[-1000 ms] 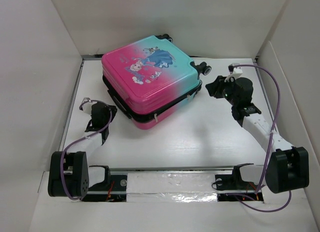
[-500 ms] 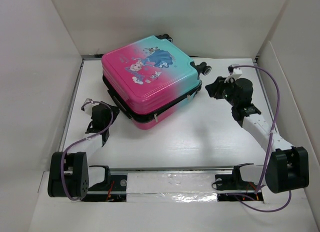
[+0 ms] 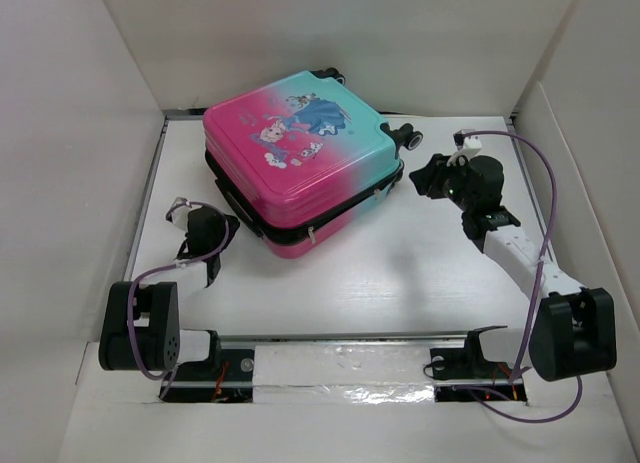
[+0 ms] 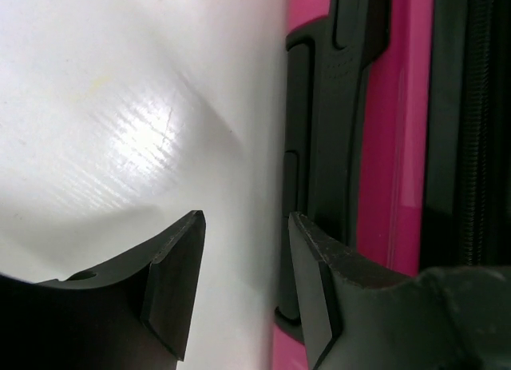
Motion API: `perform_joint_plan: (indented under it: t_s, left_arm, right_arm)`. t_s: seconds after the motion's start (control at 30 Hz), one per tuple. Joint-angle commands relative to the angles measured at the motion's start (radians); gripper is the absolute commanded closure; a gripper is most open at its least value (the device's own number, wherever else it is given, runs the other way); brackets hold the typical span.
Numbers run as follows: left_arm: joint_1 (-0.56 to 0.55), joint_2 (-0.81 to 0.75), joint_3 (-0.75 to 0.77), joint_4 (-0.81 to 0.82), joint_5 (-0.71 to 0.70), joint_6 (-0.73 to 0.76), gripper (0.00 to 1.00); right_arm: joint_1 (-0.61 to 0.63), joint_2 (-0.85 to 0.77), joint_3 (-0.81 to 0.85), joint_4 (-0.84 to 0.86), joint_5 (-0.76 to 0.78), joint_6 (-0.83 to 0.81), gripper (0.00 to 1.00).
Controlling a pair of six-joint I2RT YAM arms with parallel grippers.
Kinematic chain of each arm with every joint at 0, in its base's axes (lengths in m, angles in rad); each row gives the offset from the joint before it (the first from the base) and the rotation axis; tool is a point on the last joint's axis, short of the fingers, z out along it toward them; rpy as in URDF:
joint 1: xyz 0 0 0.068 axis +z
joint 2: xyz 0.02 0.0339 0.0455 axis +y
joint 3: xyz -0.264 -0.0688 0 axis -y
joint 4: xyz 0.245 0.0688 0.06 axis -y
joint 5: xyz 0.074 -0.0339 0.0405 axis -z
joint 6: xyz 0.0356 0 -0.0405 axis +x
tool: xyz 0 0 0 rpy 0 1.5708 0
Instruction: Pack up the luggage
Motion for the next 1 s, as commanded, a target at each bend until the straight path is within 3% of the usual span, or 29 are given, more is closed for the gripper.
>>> perform_joint_plan:
  t_s: [0.0,0.3,0.63,0.97]
  left_arm:
    - [0.018,-0.009,0.017,0.103,0.020,-0.014,0.57]
    - [0.018,-0.170,-0.057,0.147,-0.004,-0.007,0.57]
    - [0.032,0.026,0.031,0.189,0.072,-0.030,0.57]
    - [0.043,0.122,0.061,0.253,0.089,-0.042,0.57]
  right_arm:
    - [-0.006,-0.028,-0.006,0.040,-0.014,-0.016,0.54]
    - [-0.006,-0.003,-0.003,0.045,-0.017,-0.018,0.54]
    - [-0.006,0.003,-0.002,0.042,-0.023,-0.021,0.54]
    - [-0.006,0.009,-0.002,0.043,-0.021,-0.023,0.54]
